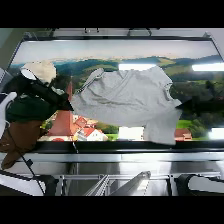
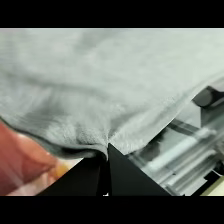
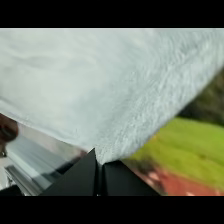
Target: Fold the shirts.
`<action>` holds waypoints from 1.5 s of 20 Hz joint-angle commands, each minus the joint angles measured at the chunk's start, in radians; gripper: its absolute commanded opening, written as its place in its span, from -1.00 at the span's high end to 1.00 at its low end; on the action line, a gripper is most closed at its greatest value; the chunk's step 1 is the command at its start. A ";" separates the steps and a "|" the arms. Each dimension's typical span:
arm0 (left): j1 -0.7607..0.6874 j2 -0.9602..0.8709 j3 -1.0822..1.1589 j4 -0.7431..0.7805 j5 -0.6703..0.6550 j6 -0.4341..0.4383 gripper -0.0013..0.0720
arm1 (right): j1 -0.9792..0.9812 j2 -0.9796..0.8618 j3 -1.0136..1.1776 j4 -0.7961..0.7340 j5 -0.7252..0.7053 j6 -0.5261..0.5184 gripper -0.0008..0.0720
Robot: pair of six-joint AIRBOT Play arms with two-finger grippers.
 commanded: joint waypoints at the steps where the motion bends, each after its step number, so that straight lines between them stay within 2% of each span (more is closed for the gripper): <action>1: 0.057 0.159 0.137 -0.203 -0.087 0.025 0.91 | -0.098 0.223 0.128 0.163 0.087 0.031 0.93; 4: 0.136 0.345 0.257 -0.466 -0.086 0.117 0.91 | -0.172 0.441 0.220 0.445 0.071 0.004 0.93; 7: 0.254 0.517 0.383 -0.656 -0.062 0.180 0.91 | -0.230 0.655 0.311 0.635 -0.082 -0.038 0.93; 9: 0.368 0.613 0.467 -0.715 -0.056 0.188 0.91 | -0.250 0.754 0.391 0.639 -0.199 -0.073 0.93; 12: 0.550 0.722 0.545 -0.718 -0.043 0.203 0.91 | -0.250 0.806 0.506 0.613 -0.309 -0.082 0.93; 14: 0.654 0.764 0.558 -0.717 -0.013 0.211 0.91 | -0.249 0.804 0.562 0.568 -0.320 -0.082 0.93; 16: 0.689 0.746 0.562 -0.718 -0.029 0.209 0.91 | -0.248 0.799 0.568 0.502 -0.311 -0.076 0.93; 18: 0.629 0.676 0.562 -0.709 -0.084 0.197 0.91 | -0.245 0.766 0.560 0.473 -0.244 -0.052 0.93; 20: 0.491 0.583 0.529 -0.686 -0.137 0.198 0.91 | -0.192 0.721 0.499 0.470 -0.185 -0.052 0.93; 23: 0.241 0.456 0.406 -0.421 -0.162 0.198 0.91 | -0.050 0.668 0.299 0.312 -0.184 -0.052 0.93; 26: 0.042 0.286 0.282 -0.178 -0.130 0.199 0.91 | 0.085 0.591 0.030 0.144 -0.314 -0.068 0.93; 28: -0.024 0.140 0.238 -0.076 -0.057 0.198 0.91 | 0.136 0.493 -0.106 0.135 -0.450 -0.123 0.93; 30: -0.046 -0.006 0.256 0.001 0.015 0.186 0.91 | 0.160 0.344 -0.142 0.147 -0.533 -0.183 0.93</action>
